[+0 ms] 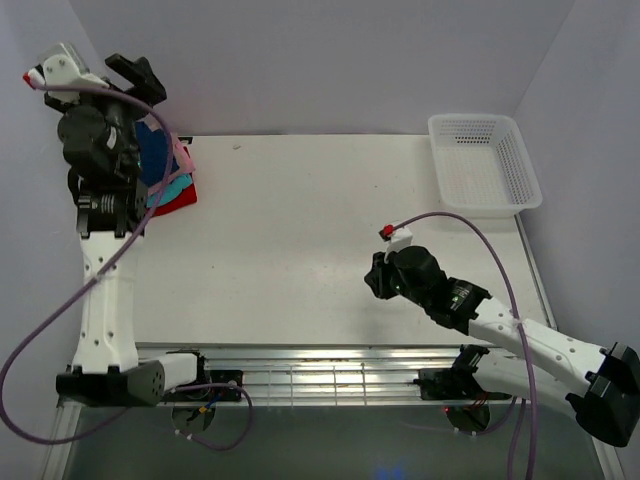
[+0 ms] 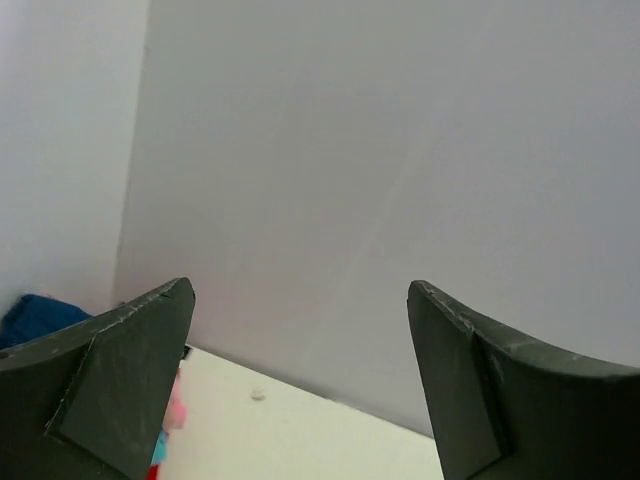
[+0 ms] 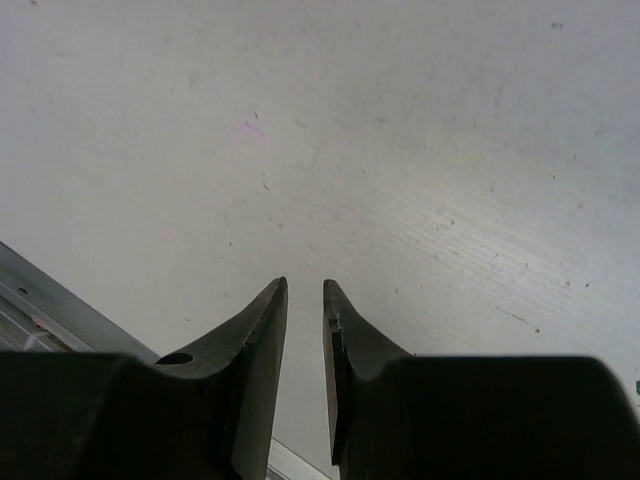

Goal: Fold and stack the t-shirts
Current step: Neatly place the folded tshirt to the corner

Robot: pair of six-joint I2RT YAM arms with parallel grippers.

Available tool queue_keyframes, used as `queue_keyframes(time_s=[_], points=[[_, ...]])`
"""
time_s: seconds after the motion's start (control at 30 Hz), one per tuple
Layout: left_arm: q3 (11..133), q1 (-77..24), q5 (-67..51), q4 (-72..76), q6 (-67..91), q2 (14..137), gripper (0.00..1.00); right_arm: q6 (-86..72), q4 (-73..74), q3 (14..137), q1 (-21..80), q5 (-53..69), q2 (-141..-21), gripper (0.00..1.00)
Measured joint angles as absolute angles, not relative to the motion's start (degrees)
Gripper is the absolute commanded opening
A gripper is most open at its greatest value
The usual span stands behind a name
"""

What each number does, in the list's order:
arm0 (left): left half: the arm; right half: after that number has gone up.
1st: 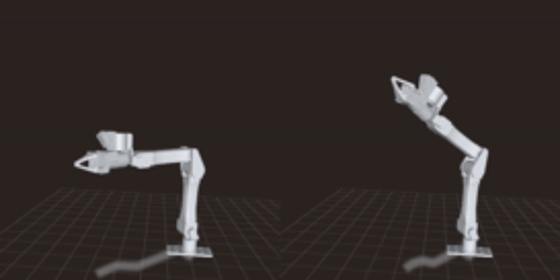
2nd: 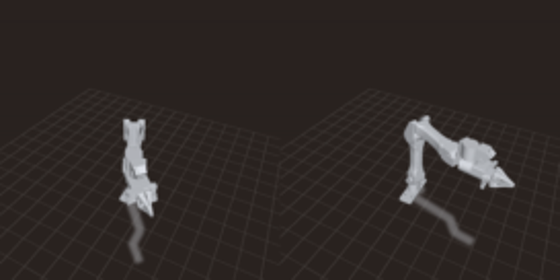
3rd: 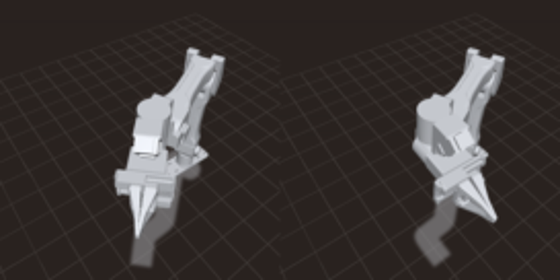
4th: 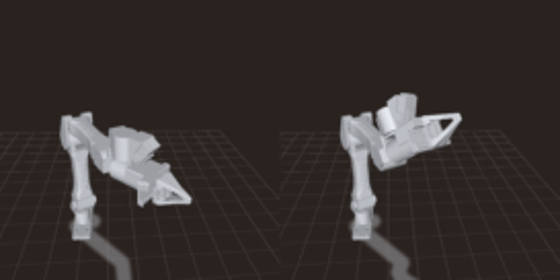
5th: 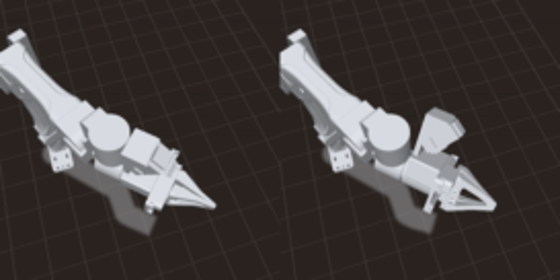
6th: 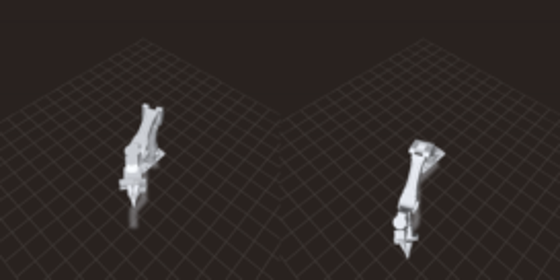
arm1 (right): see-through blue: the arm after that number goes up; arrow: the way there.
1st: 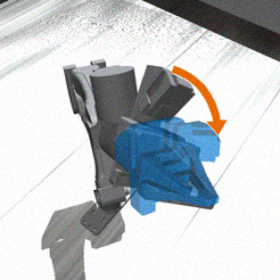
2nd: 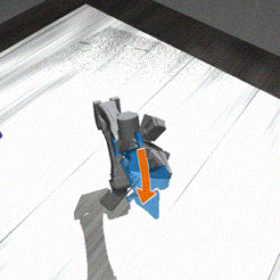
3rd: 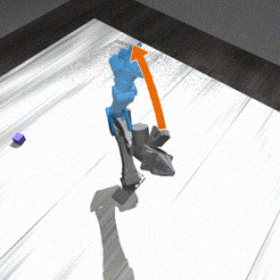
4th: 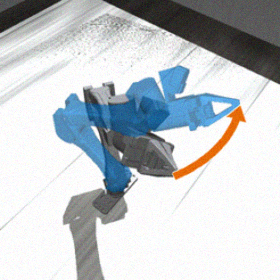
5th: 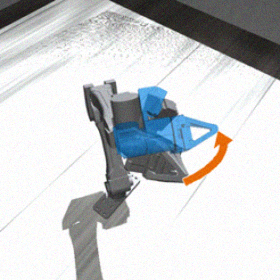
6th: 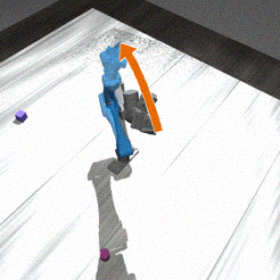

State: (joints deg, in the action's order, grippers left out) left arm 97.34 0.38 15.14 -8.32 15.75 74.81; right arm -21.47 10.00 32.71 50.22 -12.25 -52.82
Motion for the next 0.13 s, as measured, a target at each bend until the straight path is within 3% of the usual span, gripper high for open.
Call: queue_keyframes(time_s=[0.13], points=[[83.8,-5.0,13.8,-6.2,17.8,61.5,0.98,-20.7,12.0,40.0,50.7,-14.2,-51.4,0.24]])
